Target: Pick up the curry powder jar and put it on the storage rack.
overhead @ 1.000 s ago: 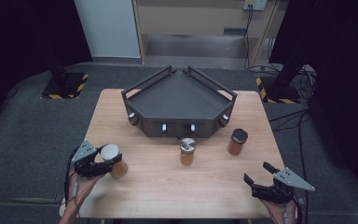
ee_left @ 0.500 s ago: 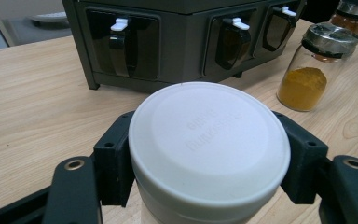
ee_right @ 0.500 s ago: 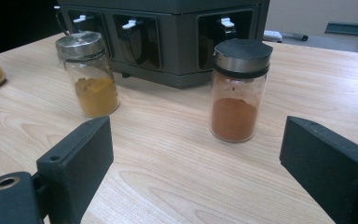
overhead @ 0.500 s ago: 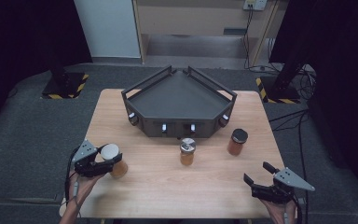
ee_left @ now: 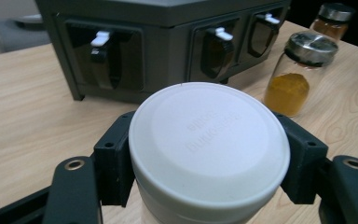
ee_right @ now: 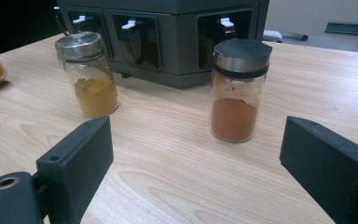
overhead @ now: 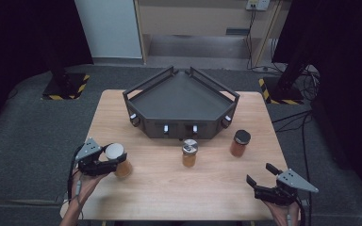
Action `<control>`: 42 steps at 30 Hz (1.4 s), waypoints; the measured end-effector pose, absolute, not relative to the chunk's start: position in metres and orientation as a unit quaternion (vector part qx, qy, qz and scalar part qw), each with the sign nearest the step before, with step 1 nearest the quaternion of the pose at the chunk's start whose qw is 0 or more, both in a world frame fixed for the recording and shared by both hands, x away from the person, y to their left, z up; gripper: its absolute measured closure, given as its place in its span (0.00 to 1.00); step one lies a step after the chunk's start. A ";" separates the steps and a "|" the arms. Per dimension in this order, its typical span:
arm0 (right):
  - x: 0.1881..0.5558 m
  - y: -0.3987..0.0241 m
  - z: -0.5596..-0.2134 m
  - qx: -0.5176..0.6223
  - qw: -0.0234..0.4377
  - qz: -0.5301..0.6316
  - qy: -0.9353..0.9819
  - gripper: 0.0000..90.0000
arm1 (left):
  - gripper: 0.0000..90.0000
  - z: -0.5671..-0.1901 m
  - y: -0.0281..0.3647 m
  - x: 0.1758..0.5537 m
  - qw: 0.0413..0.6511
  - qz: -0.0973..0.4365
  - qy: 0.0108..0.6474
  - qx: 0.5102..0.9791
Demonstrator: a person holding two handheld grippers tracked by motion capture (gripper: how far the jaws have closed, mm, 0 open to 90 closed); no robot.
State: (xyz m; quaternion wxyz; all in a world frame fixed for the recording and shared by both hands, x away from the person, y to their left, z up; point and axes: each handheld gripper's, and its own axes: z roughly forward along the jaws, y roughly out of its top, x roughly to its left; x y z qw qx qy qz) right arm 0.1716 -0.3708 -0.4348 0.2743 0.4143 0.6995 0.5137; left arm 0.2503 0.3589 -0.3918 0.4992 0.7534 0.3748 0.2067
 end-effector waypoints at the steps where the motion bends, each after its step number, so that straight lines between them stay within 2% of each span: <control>1: 0.172 -0.371 -0.435 0.414 0.274 0.513 0.700 0.11 | 0.36 -0.390 0.358 0.251 0.499 0.207 0.373 0.754; 12: 0.172 -0.371 -0.435 0.414 0.273 0.515 0.699 0.11 | 0.36 -0.365 0.340 0.273 0.496 0.195 0.332 0.778; 26: 0.172 -0.371 -0.435 0.414 0.273 0.515 0.699 0.11 | 0.36 -0.340 0.321 0.298 0.504 0.184 0.305 0.787; 42: 0.173 -0.372 -0.436 0.416 0.270 0.516 0.698 0.11 | 0.36 -0.313 0.303 0.321 0.503 0.181 0.315 0.784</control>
